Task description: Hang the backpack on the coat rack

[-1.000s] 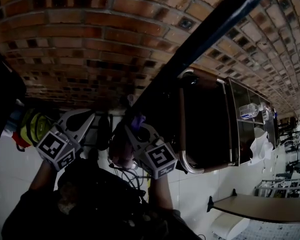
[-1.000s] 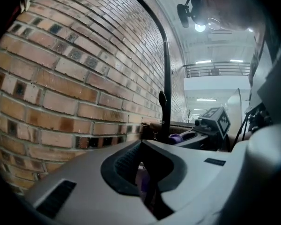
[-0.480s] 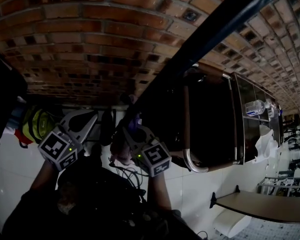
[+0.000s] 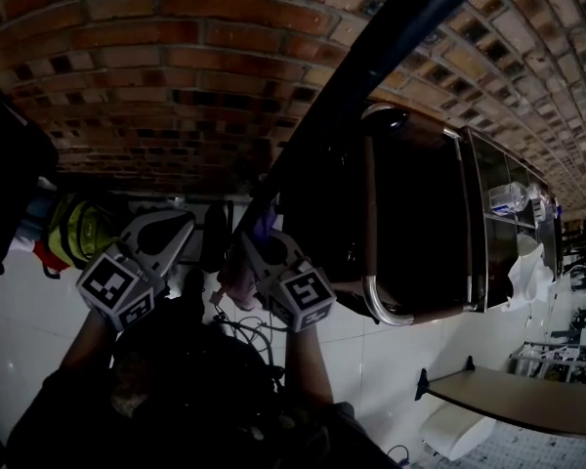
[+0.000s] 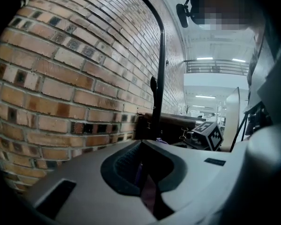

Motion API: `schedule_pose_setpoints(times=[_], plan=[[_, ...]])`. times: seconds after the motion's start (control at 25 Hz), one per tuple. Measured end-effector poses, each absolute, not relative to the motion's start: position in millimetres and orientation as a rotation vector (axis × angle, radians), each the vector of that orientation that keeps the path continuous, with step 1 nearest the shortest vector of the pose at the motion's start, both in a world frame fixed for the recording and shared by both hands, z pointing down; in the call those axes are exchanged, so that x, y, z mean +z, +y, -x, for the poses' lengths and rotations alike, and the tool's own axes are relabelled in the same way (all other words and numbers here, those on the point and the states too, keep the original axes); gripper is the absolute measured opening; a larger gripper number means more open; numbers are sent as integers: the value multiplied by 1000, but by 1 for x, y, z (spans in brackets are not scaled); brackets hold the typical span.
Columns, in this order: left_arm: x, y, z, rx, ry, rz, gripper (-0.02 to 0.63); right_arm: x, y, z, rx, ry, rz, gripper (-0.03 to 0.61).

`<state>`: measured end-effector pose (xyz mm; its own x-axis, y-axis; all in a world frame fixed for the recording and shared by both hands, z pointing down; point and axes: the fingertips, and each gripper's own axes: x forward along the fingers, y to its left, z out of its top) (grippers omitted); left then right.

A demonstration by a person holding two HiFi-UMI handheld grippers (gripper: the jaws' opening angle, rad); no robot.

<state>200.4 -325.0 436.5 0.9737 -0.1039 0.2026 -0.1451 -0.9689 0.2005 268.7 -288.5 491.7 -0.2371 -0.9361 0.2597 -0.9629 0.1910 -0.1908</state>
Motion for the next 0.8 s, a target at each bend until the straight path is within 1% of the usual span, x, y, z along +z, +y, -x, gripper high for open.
schedule_pose_setpoints(times=[0.24,0.4,0.52,0.64,0.8], plan=[[438,-304,-195,292,-193,-2903,40,500,-282,-276,461,-2282,-2012,88],[436,-287,-189,294,-214,-2901,40,504,-277,-279,416,-2249,-2055,104],[434,-274,-181,287,-234,-2913,40,504,-268,-287,375,-2192,-2127,164],[429,-263,-175,261,-266,-2919,40,503,-256,-294,334,-2148,-2175,200],[428,-243,-164,297,-289,-2924,40,498,-233,-296,321,-2131,-2205,206]])
